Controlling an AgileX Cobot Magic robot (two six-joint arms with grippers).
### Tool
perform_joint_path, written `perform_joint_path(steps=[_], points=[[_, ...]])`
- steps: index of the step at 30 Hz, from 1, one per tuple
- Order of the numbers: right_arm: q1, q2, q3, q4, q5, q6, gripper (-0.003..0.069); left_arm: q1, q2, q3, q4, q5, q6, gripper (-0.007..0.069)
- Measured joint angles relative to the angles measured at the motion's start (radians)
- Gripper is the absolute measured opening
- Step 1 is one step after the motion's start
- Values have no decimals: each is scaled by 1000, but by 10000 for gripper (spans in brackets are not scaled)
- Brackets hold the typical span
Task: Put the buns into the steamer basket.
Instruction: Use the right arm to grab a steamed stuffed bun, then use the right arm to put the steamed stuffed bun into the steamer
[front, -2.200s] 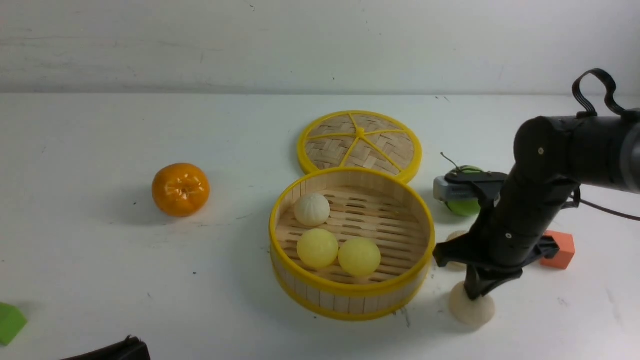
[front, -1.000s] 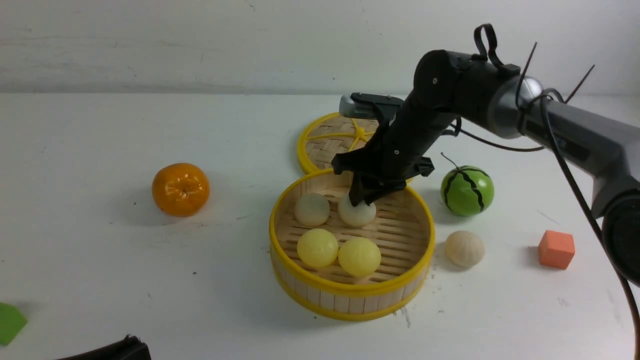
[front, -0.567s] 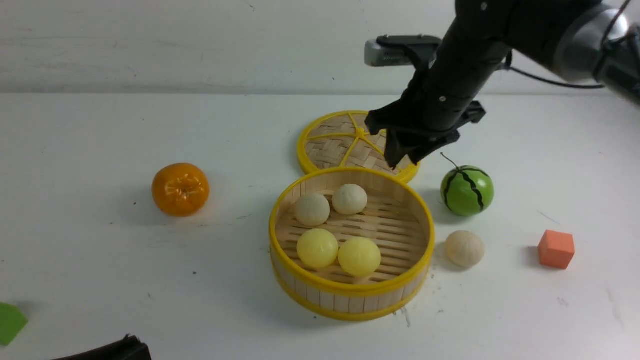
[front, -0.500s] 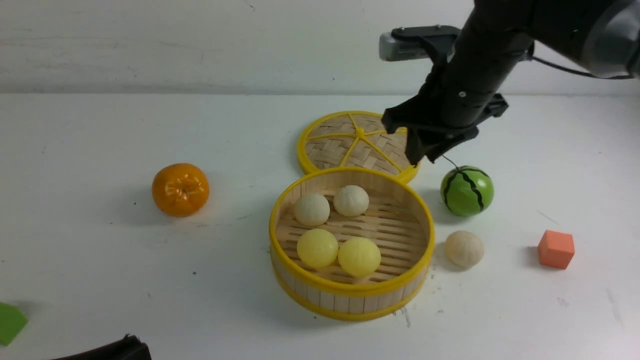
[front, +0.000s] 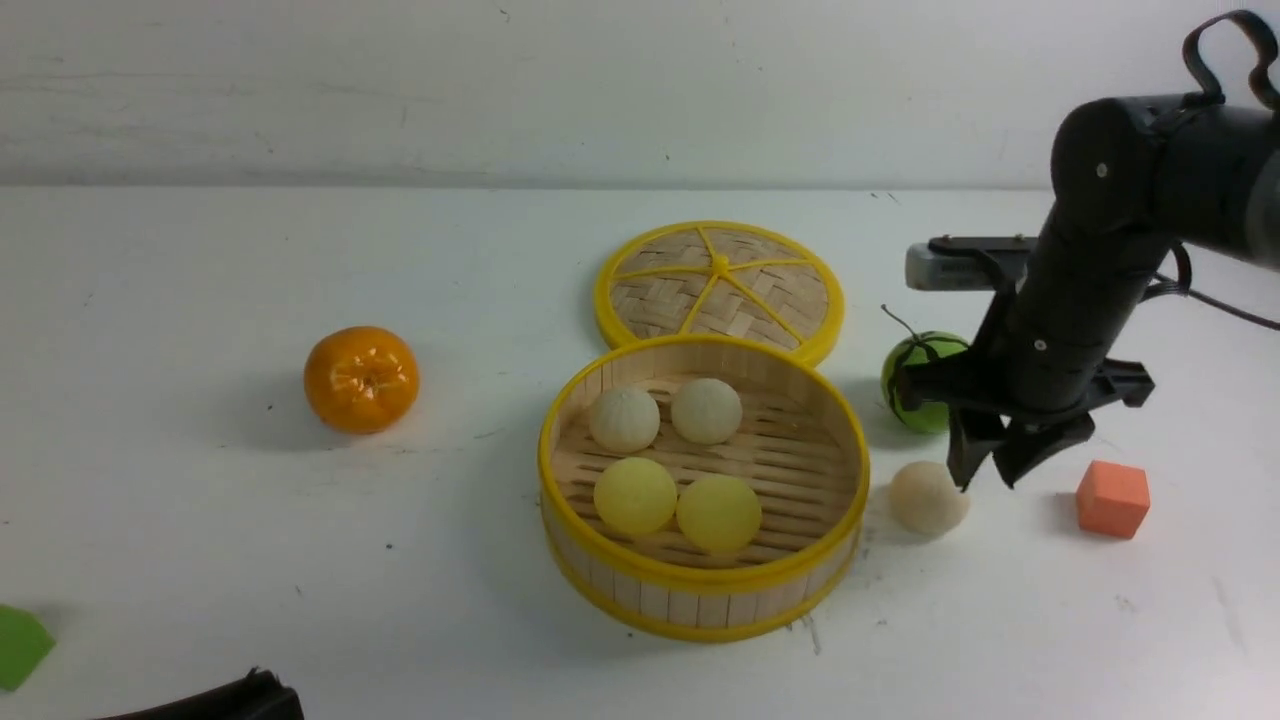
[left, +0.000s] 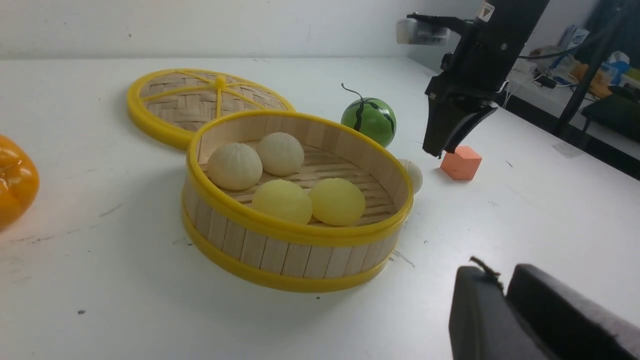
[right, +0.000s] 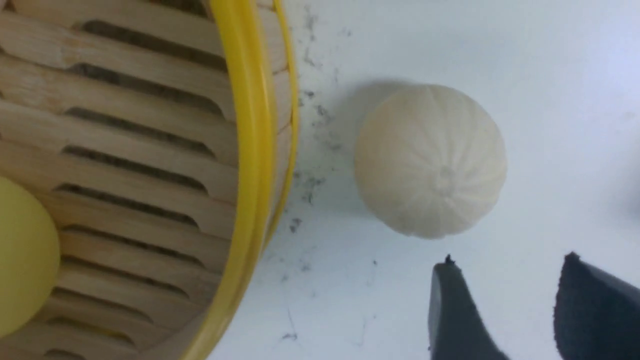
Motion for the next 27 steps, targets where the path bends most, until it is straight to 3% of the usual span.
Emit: perform_joint_path(steps=[4,10,23,27], points=[[0,23,0,28,-57,-28,340,0,0,0,0,0,0,83],[0,44,0,46,-103,-51,322,0,0,0,0,0,0,91],[0,67,0,45,-119,-57,153,0,0,0,0,0,0,102],[0,67,0,45,-122,-105,64,0,0,0,0,0,0,107]])
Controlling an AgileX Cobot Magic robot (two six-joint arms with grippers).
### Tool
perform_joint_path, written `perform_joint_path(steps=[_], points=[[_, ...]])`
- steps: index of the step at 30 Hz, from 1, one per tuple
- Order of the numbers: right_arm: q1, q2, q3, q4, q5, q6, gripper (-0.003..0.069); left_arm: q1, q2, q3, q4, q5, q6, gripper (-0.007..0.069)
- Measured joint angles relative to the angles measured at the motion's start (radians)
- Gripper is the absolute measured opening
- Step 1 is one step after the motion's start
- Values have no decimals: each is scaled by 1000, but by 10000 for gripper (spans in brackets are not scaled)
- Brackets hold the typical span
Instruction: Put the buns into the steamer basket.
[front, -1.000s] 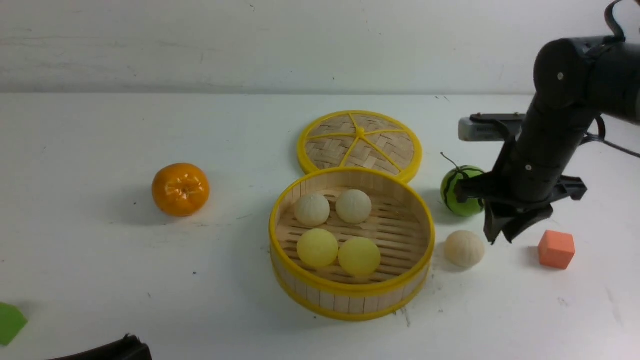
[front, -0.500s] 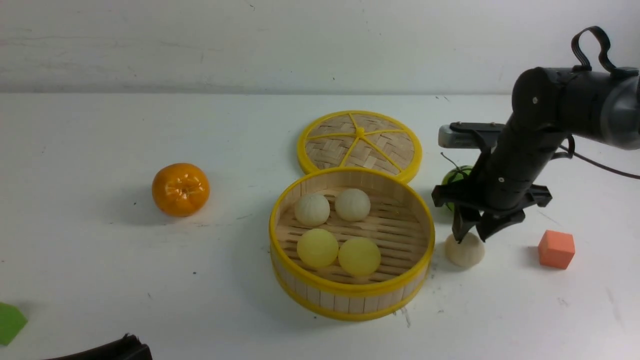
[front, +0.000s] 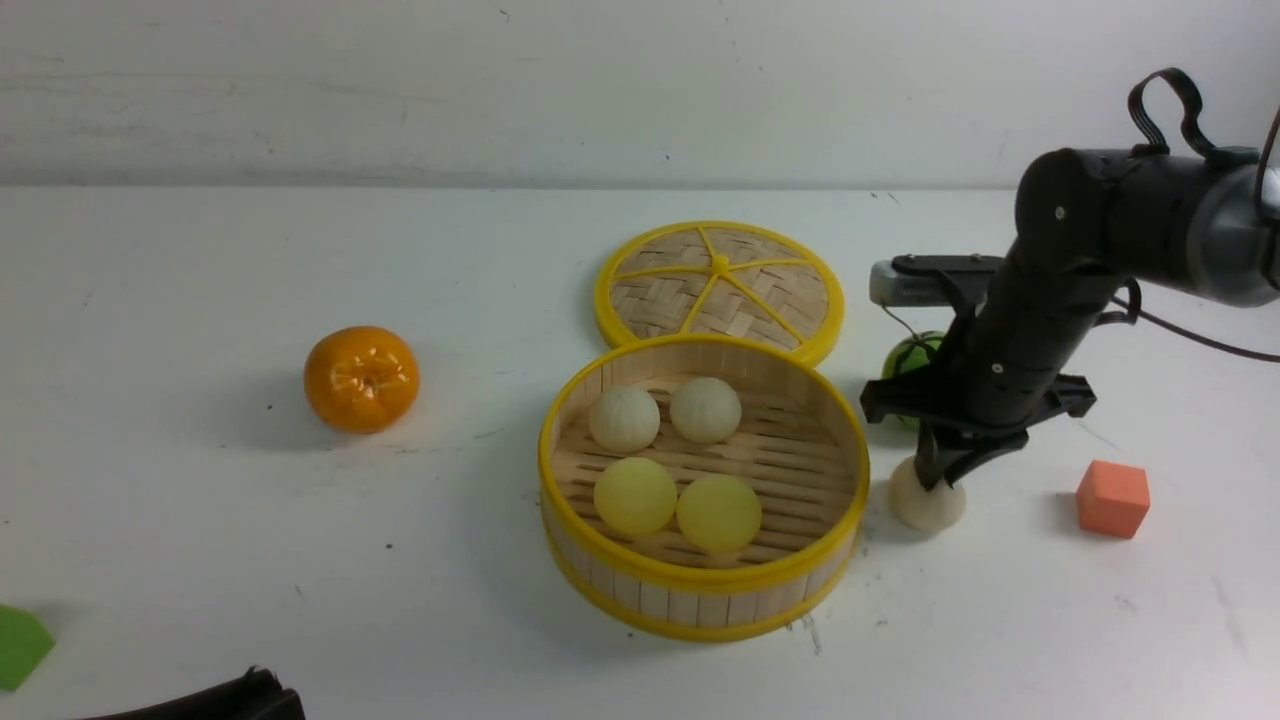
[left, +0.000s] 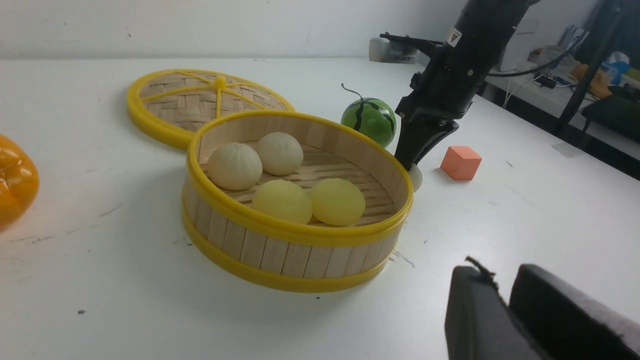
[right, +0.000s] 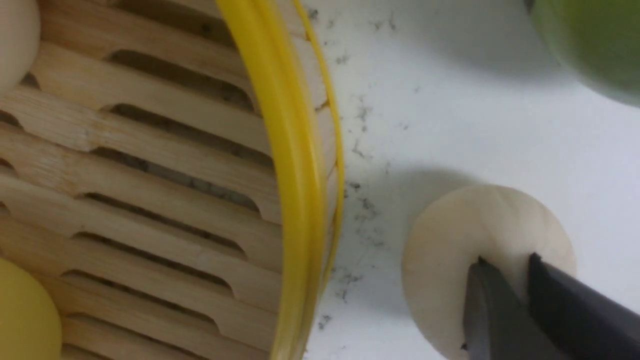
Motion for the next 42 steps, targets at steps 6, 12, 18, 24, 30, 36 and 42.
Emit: perform_joint_path(steps=[6,12,18,24,30,36,42], points=[[7,-74,-4,2,58,-25,2,0,0,0,0,0,0,111],[78,-187,-25,99,30,-52,8,0,0,0,0,0,0,116],[140,-137,-26,121,-42,-58,18,0,0,0,0,0,0,124],[168,-78,-26,121,-105,-58,85,0,0,0,0,0,0,127],[169,-57,-26,106,-113,-13,330,0,0,0,0,0,0,128],[169,-141,-24,103,-33,28,429,0,0,0,0,0,0,134],[169,-395,47,101,141,55,265,0,0,0,0,0,0,139]])
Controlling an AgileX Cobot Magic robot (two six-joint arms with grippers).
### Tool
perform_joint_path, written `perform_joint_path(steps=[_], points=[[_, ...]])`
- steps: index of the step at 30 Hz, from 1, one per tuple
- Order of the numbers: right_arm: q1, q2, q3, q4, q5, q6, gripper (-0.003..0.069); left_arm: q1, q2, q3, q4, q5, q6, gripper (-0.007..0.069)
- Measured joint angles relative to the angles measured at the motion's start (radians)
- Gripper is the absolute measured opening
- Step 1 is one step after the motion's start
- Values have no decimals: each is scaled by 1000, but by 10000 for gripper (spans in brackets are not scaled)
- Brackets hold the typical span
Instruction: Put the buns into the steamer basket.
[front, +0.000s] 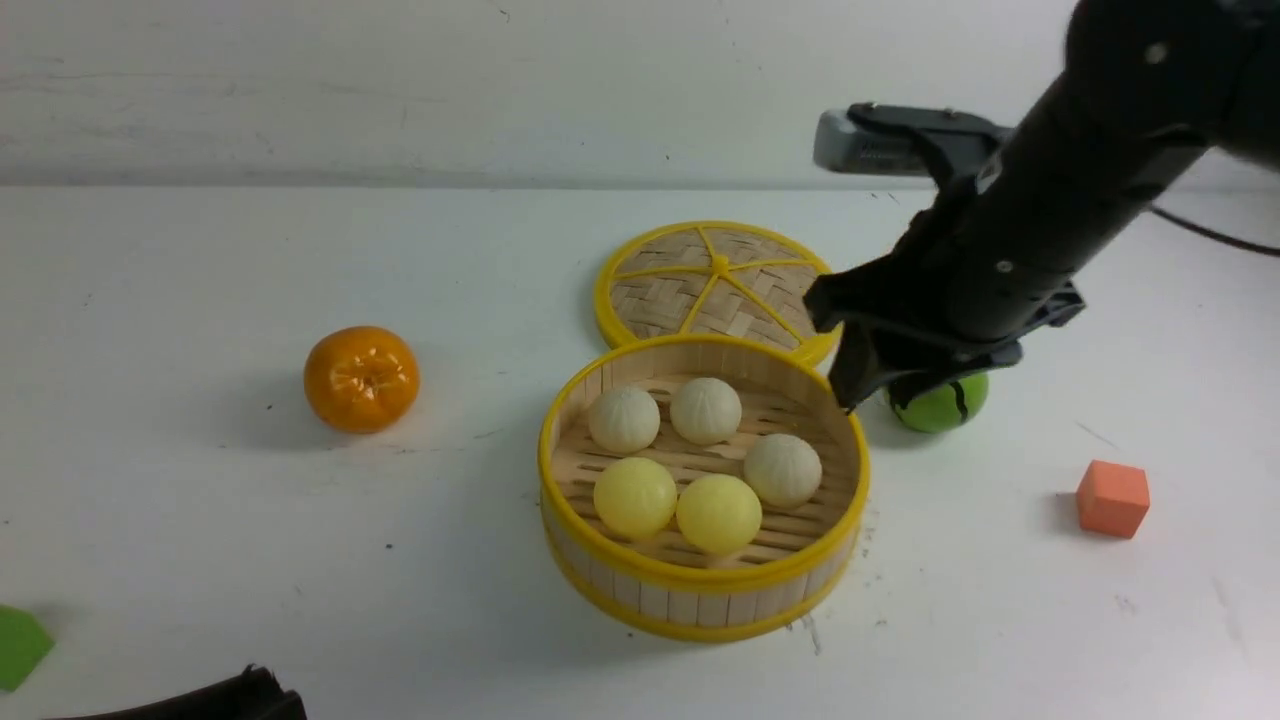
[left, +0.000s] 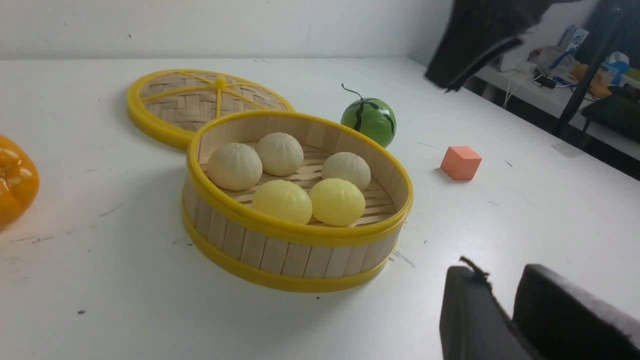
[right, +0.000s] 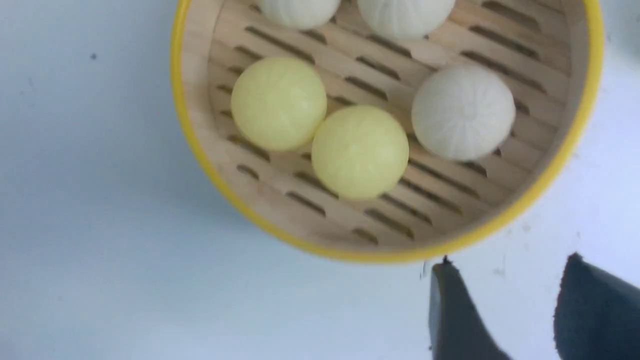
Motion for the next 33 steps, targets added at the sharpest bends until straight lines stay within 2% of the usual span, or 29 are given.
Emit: perform_joint_path(steps=[3,7,8,13,18,22,23,27,30,33], points=[[0,-193,129,-22,31,43,115,0,0,0,0,0,0,144],[0,-395,293,-44,13,59,-7,0,0,0,0,0,0,146],[0,-468,341,-49,11,60,-18,0,0,0,0,0,0,148],[0,-699,457,-56,31,63,-20,0,0,0,0,0,0,154],[0,-969,486,-71,69,56,-20,0,0,0,0,0,0,155],[-2,-1177,511,-206,64,-7,-20,0,0,0,0,0,0,162],[-26,-1271,533,-288,64,-47,-19,0,0,0,0,0,0,164],[-136,-1404,661,-476,65,-85,-17,0,0,0,0,0,0,165],[-190,-1427,756,-553,68,-88,-16,0,0,0,0,0,0,170],[-205,-1436,795,-544,67,-86,-16,0,0,0,0,0,0,174]])
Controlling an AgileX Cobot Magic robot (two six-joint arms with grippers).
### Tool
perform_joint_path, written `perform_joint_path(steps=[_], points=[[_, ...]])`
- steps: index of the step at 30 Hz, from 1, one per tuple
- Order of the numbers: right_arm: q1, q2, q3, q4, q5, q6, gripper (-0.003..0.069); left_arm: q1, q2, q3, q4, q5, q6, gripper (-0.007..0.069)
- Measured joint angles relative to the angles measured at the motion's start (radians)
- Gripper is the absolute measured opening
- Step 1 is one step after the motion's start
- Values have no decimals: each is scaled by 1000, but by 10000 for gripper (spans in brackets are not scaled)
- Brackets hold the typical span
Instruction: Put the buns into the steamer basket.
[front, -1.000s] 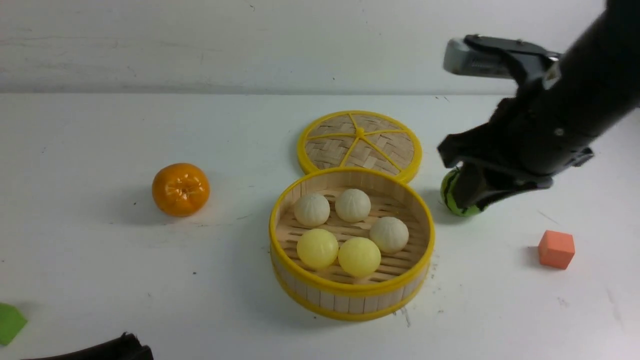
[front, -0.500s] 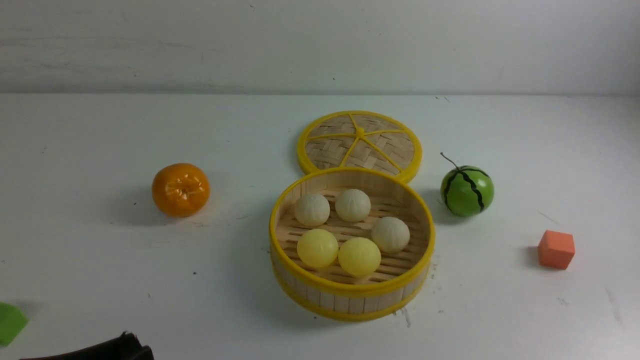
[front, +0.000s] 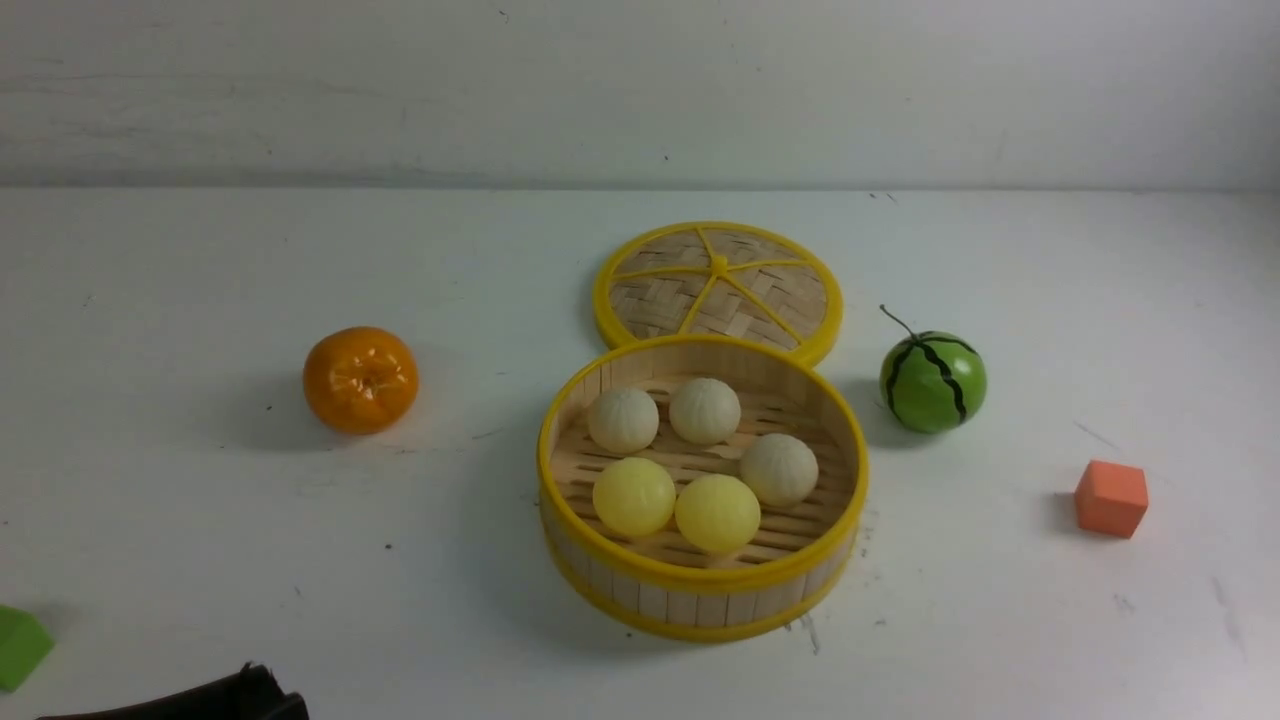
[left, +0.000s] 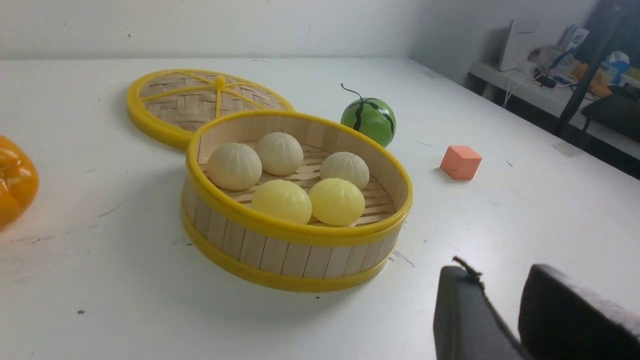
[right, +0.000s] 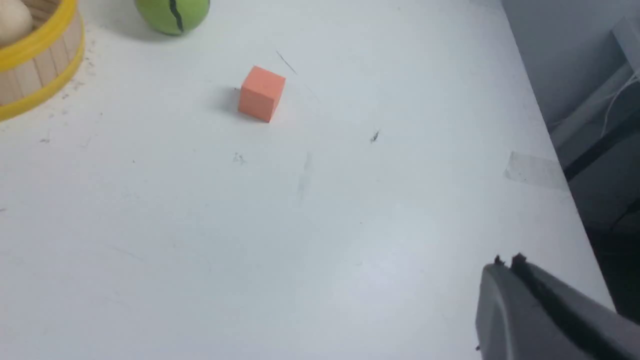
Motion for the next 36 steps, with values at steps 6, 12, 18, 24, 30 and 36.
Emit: perform_joint_path(steps=[6,12,18,24,30,36], points=[[-20,-6,92,204,-244,1,-16,0,0,0,0,0,0,182],[-85,-9,400,336,-658,1,-16,0,0,0,0,0,0,186],[-93,-127,713,352,-959,1,-15,0,0,0,0,0,0,194],[-93,-216,751,359,-832,1,-15,0,3,0,0,0,0,200],[-93,-216,744,420,-779,4,-13,0,3,0,0,0,0,206],[-93,-216,744,431,-778,5,-10,0,3,0,0,0,-1,213]])
